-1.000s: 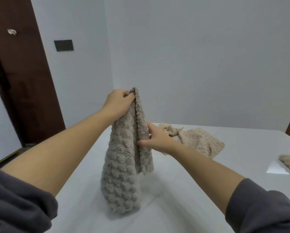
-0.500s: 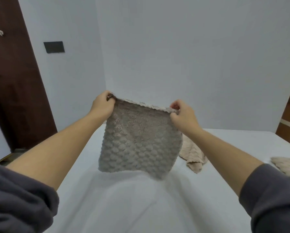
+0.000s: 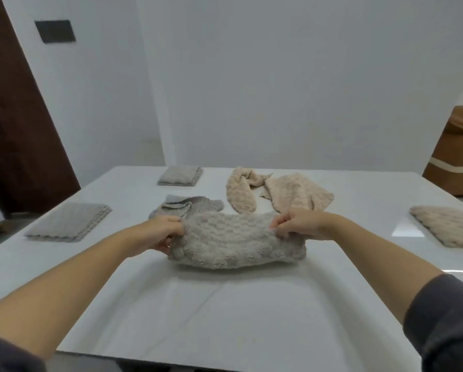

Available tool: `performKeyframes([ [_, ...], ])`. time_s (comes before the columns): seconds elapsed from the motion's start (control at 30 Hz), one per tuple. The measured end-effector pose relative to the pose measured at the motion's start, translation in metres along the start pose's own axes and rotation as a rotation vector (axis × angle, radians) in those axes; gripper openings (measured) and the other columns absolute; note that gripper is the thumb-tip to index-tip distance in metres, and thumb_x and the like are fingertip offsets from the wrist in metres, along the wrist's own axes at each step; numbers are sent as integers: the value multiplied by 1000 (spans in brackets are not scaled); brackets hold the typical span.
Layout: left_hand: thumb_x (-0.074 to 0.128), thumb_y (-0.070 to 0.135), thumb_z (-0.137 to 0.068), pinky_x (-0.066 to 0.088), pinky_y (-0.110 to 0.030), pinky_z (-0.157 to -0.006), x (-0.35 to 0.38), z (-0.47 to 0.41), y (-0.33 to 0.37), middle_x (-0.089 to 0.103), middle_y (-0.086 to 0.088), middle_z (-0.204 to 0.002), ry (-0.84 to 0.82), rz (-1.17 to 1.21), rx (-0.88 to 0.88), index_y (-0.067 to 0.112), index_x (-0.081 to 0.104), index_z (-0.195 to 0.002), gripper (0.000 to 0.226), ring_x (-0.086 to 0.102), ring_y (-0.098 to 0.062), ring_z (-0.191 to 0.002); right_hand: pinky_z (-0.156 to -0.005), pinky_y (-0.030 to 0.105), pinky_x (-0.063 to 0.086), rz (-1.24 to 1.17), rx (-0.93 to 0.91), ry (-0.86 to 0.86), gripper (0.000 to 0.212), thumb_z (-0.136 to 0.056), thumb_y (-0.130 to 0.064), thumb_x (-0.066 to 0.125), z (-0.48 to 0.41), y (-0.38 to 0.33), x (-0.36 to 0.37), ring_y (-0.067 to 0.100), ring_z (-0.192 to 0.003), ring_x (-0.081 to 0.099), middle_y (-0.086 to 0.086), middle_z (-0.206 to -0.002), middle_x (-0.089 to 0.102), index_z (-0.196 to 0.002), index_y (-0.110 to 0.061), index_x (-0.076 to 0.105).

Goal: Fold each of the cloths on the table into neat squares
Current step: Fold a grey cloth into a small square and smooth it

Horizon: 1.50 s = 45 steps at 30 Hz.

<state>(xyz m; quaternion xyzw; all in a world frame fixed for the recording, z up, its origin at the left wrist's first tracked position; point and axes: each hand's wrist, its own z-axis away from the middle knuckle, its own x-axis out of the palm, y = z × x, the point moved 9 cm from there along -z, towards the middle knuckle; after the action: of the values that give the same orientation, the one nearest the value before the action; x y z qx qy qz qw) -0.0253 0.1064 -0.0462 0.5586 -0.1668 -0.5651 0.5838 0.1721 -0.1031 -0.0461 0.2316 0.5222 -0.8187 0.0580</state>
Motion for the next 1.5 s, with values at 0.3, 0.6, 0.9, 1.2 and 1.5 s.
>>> performKeyframes([
  [0.3, 57, 20, -65, 49, -26, -54, 44, 29, -56, 54, -6, -68, -327, -9, -238, 5, 56, -89, 28, 53, -17, -56, -43, 17, 43, -70, 284, -372, 34, -96, 1, 52, 22, 38, 64, 6, -42, 52, -1, -54, 60, -71, -13, 71],
  [0.6, 55, 26, -96, 48, -28, -58, 0, -4, -38, 57, -4, -75, 250, 14, -22, 13, 54, -80, 21, 56, -18, -64, -55, 20, 42, 41, 129, 148, 18, -94, -26, 64, 1, 33, 4, 7, -57, 51, -6, -67, 58, -78, -17, 66],
  [0.9, 48, 25, -94, 52, -36, -66, -5, -30, -36, 66, -8, -90, 593, -293, -17, 9, 59, -101, 20, 63, -25, -75, -67, 27, 47, 94, 11, 734, 11, -88, -15, 64, -22, 45, -29, 13, -70, 59, -5, -72, 65, -78, -17, 67],
  [1.2, 37, 24, -99, 40, -35, -58, -1, -33, -27, 59, -7, -81, 802, -615, 22, 12, 46, -92, 17, 55, -29, -70, -67, 30, 41, 310, -93, 982, 9, -98, -15, 52, -29, 30, -31, 16, -74, 55, -3, -78, 60, -95, -13, 61],
  [1.5, 40, 17, -99, 38, -34, -55, 0, -33, -31, 62, -10, -91, 918, -722, 68, 10, 50, -100, 13, 53, -29, -67, -64, 32, 39, 694, 40, 997, 18, -99, -28, 49, -39, 31, -20, 24, -82, 58, 0, -115, 59, -110, -18, 60],
])
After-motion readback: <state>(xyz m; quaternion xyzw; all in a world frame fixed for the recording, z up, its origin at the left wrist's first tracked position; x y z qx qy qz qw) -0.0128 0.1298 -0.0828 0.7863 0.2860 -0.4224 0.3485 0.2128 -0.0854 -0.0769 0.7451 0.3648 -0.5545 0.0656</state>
